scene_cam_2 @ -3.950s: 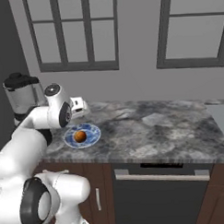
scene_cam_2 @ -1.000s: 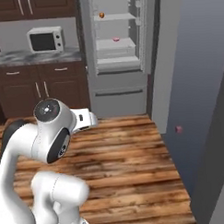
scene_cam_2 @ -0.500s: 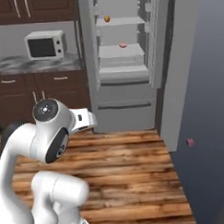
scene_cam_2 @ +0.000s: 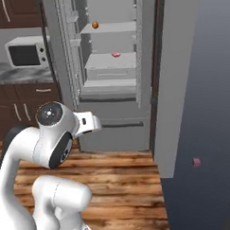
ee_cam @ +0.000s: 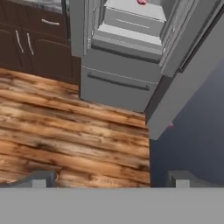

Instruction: Pick the peach and orange from the fridge and place them on the plate next to the blender to make a fruit smoothie.

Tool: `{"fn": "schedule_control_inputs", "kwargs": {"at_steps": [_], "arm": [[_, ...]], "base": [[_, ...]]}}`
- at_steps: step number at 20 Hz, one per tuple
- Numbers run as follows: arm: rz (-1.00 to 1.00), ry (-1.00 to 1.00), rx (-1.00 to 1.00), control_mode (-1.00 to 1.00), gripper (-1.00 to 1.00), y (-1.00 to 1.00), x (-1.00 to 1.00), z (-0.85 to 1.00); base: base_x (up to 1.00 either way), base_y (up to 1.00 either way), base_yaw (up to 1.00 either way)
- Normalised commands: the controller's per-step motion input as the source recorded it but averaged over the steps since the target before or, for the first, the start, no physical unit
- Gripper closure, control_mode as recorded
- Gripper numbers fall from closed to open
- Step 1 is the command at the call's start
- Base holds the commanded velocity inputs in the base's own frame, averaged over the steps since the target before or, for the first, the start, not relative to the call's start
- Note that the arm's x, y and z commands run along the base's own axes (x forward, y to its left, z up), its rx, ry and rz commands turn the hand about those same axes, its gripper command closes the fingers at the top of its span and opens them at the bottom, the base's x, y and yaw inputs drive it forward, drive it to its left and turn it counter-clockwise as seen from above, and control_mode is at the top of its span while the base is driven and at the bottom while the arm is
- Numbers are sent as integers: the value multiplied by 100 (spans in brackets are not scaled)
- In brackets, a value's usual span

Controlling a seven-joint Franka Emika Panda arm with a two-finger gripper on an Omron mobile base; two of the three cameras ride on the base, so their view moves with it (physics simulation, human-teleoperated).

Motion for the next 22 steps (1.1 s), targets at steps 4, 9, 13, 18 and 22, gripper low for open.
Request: {"fn": "schedule_control_inputs", "kwargs": {"at_steps": [4,9,13,18,22], "arm": [[0,0,0,100,-100,0,0,0],[0,0,0,100,-100,0,0,0],[0,0,0,100,-100,0,0,0],[0,0,0,100,-100,0,0,0],[0,0,0,100,-100,0,0,0]], "base": [[100,-8,43],[98,-35,27],[12,-7,3],[60,0,0],[79,-6,0]]}}
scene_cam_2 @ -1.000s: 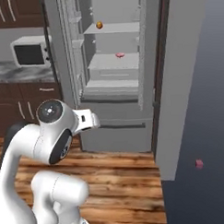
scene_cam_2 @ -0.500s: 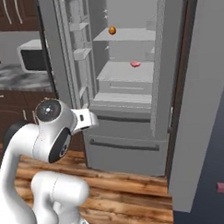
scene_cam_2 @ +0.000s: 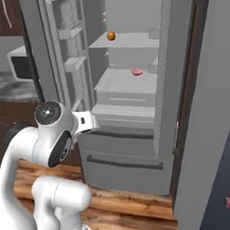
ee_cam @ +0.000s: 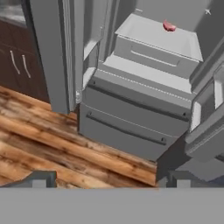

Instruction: Pick the peach and orange from the fridge and place them on the plate next to the blender to make a fruit smoothie.

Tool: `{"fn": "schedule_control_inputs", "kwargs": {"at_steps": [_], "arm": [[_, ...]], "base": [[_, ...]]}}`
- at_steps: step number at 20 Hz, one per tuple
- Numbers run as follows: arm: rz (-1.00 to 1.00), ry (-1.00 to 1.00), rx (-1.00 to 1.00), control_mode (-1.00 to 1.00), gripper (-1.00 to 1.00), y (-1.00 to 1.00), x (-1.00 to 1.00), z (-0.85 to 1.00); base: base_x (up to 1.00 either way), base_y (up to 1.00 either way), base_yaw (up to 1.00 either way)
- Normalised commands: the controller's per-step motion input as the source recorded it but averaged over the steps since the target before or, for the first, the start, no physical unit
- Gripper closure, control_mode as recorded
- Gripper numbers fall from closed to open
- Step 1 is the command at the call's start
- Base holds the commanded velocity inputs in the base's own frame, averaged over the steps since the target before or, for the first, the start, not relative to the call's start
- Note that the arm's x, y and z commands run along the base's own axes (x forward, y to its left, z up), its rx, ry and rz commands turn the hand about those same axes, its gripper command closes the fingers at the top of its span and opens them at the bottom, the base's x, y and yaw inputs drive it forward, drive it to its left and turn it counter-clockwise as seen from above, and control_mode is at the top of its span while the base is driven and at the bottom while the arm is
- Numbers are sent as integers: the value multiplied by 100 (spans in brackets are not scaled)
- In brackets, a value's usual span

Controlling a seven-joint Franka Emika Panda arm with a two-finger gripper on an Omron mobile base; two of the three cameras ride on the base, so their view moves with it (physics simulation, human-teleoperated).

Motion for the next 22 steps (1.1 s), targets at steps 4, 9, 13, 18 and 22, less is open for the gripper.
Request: {"fn": "schedule_control_inputs", "kwargs": {"at_steps": [4,9,13,18,22], "arm": [[0,0,0,100,-100,0,0,0],[0,0,0,100,-100,0,0,0],[0,0,0,100,-100,0,0,0],[0,0,0,100,-100,0,0,0],[0,0,0,100,-100,0,0,0]], "base": [[70,-19,0],[75,-19,0],[66,-43,0],[61,-31,0],[62,0,0]]}}
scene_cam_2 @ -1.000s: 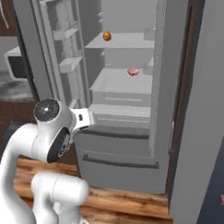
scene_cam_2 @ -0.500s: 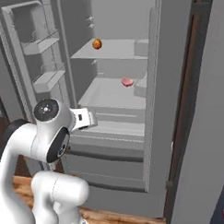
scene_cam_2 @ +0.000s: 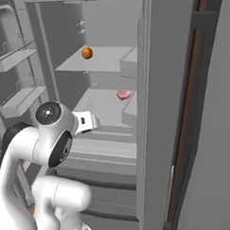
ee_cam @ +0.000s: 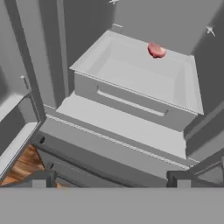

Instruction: Pick the peach and orange from the fridge and place them on the plate next to the blender to make a fruit smoothie.

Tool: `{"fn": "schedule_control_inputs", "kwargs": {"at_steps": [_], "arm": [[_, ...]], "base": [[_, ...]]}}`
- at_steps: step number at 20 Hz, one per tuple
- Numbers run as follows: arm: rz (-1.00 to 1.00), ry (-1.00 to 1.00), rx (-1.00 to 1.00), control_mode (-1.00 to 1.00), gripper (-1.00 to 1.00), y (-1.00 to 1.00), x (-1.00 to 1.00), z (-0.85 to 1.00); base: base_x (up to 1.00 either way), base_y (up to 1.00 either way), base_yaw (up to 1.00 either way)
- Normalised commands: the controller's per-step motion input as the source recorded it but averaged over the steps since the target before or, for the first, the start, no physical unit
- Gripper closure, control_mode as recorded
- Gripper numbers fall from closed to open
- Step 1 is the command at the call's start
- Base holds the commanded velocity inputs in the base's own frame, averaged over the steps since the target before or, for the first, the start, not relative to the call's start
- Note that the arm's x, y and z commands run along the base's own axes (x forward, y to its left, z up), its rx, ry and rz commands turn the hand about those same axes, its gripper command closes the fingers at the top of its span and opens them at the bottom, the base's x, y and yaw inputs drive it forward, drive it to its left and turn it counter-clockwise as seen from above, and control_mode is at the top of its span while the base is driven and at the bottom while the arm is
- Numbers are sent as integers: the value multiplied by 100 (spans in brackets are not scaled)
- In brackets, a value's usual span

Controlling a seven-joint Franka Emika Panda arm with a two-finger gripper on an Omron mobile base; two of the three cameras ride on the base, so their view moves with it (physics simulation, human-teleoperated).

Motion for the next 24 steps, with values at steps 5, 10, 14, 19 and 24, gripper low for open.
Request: {"fn": "schedule_control_inputs", "kwargs": {"at_steps": [5,10,14,19,24], "arm": [[0,0,0,100,-100,0,0,0],[0,0,0,100,-100,0,0,0],[0,0,0,-100,-100,3,0,12],[-3,-13,0,-100,-100,0,-4,61],[-8,-13,0,-100,-100,0,-29,96]], "base": [[65,0,0],[50,0,0],[12,0,0],[0,0,0],[0,0,0]]}}
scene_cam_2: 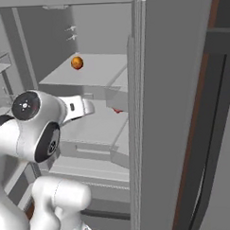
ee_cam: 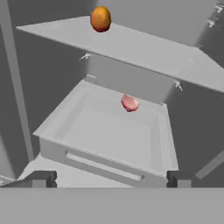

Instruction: Pick the peach and orange from the fridge and place them on the plate next to the blender to make a fruit smoothie.

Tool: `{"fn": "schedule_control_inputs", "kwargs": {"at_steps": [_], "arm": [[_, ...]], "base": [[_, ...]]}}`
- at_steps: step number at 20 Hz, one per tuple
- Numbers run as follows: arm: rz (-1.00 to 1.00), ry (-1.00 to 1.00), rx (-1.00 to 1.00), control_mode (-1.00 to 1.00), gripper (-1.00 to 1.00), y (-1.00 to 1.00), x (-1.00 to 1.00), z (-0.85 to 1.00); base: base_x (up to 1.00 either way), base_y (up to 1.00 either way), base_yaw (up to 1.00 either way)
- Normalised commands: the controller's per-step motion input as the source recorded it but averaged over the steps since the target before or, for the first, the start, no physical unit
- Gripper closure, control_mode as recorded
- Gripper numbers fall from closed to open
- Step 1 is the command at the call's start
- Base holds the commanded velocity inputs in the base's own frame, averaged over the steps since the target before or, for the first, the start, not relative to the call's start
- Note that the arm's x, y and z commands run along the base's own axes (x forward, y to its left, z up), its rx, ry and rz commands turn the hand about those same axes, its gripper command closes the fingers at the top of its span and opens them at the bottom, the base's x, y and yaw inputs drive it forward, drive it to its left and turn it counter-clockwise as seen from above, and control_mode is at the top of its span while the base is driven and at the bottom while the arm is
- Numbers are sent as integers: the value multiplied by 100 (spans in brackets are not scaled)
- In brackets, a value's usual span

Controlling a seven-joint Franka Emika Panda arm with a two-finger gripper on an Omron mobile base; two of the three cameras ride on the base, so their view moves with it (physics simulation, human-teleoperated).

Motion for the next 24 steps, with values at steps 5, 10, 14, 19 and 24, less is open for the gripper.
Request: {"fn": "schedule_control_inputs", "kwargs": {"at_steps": [5,10,14,19,24], "arm": [[-8,-16,0,-100,-100,0,-6,100],[-1,-9,8,-100,-100,11,17,63],[0,0,17,-100,-100,6,10,0],[-5,-9,6,-100,-100,21,53,6],[-9,-1,3,-100,-100,49,85,0]], "base": [[0,0,0],[0,0,0],[0,0,0],[0,0,0],[0,0,0]]}}
